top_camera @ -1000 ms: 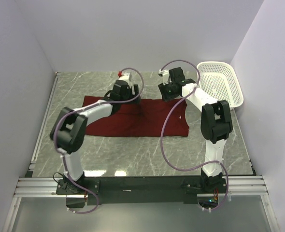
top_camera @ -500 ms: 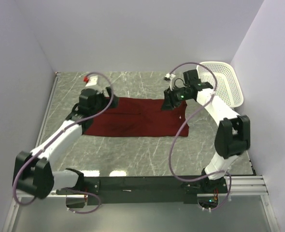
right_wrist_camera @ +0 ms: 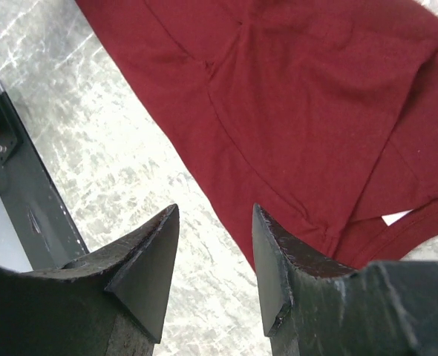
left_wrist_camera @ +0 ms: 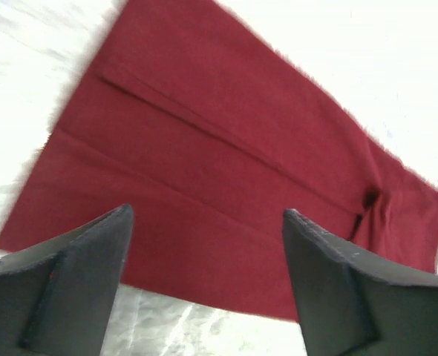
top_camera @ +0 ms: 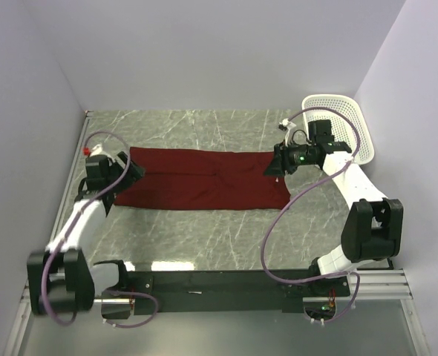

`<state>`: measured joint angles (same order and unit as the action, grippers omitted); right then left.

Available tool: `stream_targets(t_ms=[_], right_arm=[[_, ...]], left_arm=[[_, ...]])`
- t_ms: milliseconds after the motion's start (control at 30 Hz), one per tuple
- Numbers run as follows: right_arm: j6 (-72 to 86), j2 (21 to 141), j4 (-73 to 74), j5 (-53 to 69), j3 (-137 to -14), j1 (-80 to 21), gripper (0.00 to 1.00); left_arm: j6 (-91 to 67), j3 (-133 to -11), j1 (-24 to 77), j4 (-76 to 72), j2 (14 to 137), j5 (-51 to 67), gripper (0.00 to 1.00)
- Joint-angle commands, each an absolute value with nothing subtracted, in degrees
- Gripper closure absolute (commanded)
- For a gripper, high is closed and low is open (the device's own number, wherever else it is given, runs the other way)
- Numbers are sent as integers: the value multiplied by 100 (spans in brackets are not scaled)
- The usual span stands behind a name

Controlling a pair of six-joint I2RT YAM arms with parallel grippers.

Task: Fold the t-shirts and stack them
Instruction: Fold the tshirt

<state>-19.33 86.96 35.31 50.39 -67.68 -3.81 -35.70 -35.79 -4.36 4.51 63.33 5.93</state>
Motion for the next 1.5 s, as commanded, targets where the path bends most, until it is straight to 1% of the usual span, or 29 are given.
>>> stream_targets(t_ms=[0, 33, 67, 100, 133, 200, 233, 267, 300, 333, 367, 433, 567, 700, 833, 867, 900, 1067, 1233, 1333, 1467], right_arm=[[-1828, 8473, 3226, 5335, -6733, -360, 48], [-1837, 8473, 3208, 5326, -6732, -343, 48], [-1846, 8464, 3217, 5326, -6724, -334, 48], [-1846, 8481, 3225, 5344, -6724, -299, 48], [-1846, 8473, 3226, 5361, -6715, -299, 48], [-1846, 8455, 3191, 5405, -6697, -246, 48], [-1846, 8464, 3190, 5423, -6680, -211, 48], [-1846, 8464, 3208, 5449, -6680, -194, 48], [-1854, 8473, 3208, 5467, -6697, -185, 48], [-1881, 8499, 3243, 5493, -6706, -150, 48], [-1890, 8499, 3269, 5502, -6715, -141, 48], [-1907, 8499, 3270, 5511, -6715, -115, 48], [-1925, 8490, 3269, 5520, -6706, -97, 48], [-1960, 8569, 3322, 5537, -6741, -97, 48], [-1995, 8648, 3392, 5590, -6768, -88, 48], [-1995, 8640, 3393, 5590, -6776, -88, 48], [-1995, 8640, 3393, 5599, -6776, -97, 48], [-1995, 8648, 3410, 5625, -6768, -62, 48], [-2030, 8727, 3480, 5713, -6811, -44, 48], [-2039, 8754, 3489, 5713, -6820, -44, 48], [-2021, 8754, 3472, 5722, -6812, -44, 48]], left_arm=[[-3218, -4111, -440, 35, 7178, 2151, 21], [-3078, -4348, -370, 44, 7781, 2319, 22], [-2963, -4968, -273, 357, 8092, 2294, 23], [-2605, -5305, -29, 552, 8382, 2216, 23], [-2419, -5961, 174, 728, 8898, 2137, 23], [-1798, -6597, 630, 1192, 9358, 1899, 25], [-1541, -6879, 772, 1291, 9778, 1890, 26], [-1312, -7395, 895, 1414, 9982, 1951, 26], [-1057, -7644, 1088, 1624, 10184, 2177, 26], [-472, -7890, 1159, 1791, 10569, 2449, 25], [-266, -8336, 1212, 1923, 10773, 2574, 25], [306, -8952, 1406, 2335, 11264, 2585, 25], [808, -9474, 1687, 2399, 11776, 2443, 23], [817, -10045, 1933, 2487, 12295, 2531, 27], [861, -10546, 2100, 2435, 12830, 2093, 28], [887, -10616, 2118, 2426, 12919, 1900, 28], [940, -10669, 2136, 2365, 13007, 1846, 31], [958, -10801, 2136, 2118, 13254, 1609, 32], [1230, -11240, 2197, 2539, 13604, 1293, 37], [1362, -11242, 2250, 2602, 13720, 1055, 37], [1503, -11162, 2294, 2637, 13720, 1098, 38]])
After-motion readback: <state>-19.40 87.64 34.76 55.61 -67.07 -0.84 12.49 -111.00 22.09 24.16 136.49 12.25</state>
